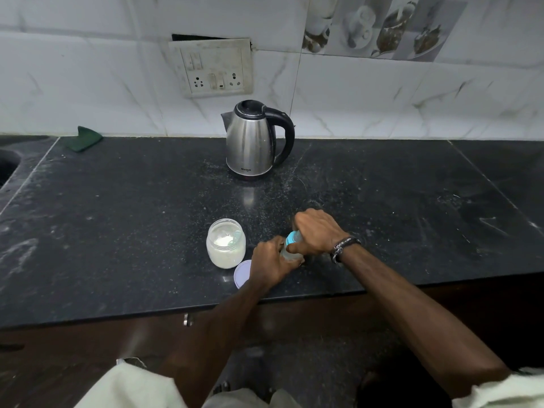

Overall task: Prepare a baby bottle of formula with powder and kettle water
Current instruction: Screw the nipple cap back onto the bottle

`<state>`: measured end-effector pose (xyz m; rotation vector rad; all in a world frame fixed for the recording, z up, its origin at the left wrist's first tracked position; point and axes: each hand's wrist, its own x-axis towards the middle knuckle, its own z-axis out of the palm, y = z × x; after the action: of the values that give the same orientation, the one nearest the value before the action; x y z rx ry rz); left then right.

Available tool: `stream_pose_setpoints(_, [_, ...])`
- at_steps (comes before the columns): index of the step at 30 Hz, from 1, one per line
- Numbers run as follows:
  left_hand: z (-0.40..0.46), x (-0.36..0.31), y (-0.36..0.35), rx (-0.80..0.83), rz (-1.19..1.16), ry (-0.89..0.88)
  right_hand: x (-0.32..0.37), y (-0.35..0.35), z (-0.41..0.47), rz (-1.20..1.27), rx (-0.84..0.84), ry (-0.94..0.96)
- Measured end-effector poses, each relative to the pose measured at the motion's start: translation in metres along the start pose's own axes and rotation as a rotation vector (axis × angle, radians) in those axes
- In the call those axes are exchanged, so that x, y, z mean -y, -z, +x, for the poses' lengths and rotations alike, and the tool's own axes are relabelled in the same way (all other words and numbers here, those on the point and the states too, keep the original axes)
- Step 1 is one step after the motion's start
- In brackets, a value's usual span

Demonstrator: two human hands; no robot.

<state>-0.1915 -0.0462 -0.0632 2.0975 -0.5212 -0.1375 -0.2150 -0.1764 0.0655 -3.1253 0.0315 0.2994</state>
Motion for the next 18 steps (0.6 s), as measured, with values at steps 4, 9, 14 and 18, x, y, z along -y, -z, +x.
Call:
stream_pose_setpoints(4, [0.001, -0.002, 0.0, -0.005, 0.031, 0.006, 0.006, -0.004, -0.004, 0.122, -0.055, -0.127])
stream_pose_setpoints(9, [-0.002, -0.002, -0.002, -0.01, -0.057, 0.023, 0.016, -0.019, -0.008, 0.182, -0.158, -0.255])
stream_pose_setpoints(14, [-0.003, -0.006, 0.0, -0.015, -0.061, 0.026, 0.027, -0.024, -0.006, 0.197, -0.221, -0.333])
stream_pose_setpoints(18, [-0.004, -0.009, 0.001, 0.015, -0.038, 0.046, 0.027, -0.02, -0.003, 0.114, -0.178, -0.318])
